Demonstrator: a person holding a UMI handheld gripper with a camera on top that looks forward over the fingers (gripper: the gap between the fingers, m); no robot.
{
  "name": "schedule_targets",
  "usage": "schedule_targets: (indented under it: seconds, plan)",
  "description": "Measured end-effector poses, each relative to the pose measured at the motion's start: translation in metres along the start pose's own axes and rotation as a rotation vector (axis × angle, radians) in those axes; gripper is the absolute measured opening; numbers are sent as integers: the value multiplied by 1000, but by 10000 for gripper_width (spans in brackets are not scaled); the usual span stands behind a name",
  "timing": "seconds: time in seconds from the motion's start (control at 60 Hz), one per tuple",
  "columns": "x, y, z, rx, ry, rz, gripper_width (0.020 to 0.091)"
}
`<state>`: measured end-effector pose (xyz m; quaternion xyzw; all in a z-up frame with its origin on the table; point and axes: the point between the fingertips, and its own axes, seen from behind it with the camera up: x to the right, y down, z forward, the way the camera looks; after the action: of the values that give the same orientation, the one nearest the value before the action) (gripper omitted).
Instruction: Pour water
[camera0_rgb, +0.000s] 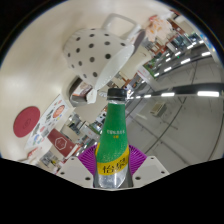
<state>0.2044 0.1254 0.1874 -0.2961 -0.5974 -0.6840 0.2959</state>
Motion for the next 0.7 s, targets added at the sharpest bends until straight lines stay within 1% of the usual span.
schedule_targets:
  seconds: [0.067,0.117,0.233,0.333,0.417,0.5,0.55,0.583,0.6,0.617,0.667,0.7]
  plan:
    - [16,-5,3,38,59,-146,383]
    - [22,-7,7,40,83,-210,383]
    - [23,-5,7,29,71,-225,386]
    - [18,-8,6,58,65,-222,385]
    - [19,-2,4,55,65,-129,385]
    - [30,17,7,14,83,154,386]
    - [34,33,2,-47,92,435,385]
    - [27,43,-6,-87,75,666,386]
    - [19,52,-6,-95,65,793,384]
    - [14,48,-7,-77,34,926,384]
    - [0,42,-12,-61,-28,1328,384]
    - [-11,39,-16,-71,-53,1596,384]
